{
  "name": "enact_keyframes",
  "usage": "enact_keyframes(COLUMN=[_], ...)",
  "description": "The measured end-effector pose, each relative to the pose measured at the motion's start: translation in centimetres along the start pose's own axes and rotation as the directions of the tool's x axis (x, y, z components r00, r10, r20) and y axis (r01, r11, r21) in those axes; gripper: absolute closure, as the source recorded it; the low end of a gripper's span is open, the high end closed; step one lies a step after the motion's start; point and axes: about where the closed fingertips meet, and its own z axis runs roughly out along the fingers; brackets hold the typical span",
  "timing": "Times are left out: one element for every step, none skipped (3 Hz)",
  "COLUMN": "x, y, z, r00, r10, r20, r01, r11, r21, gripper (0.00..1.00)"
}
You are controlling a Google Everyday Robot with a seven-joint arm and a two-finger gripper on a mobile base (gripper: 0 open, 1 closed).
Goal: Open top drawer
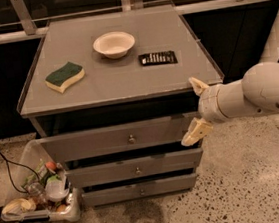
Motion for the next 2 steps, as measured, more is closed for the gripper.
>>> enact_keyframes(x=[-0.9, -2.9], y=[-0.2, -0.3], z=[-0.6, -3.6], r00=[0.999, 0.994], r10=[-0.012, -0.029], r20=[0.033, 0.104], r01=[0.012, 0.033], r11=[0.9998, 0.9986], r21=[-0.017, -0.042], gripper=[0.0, 0.0])
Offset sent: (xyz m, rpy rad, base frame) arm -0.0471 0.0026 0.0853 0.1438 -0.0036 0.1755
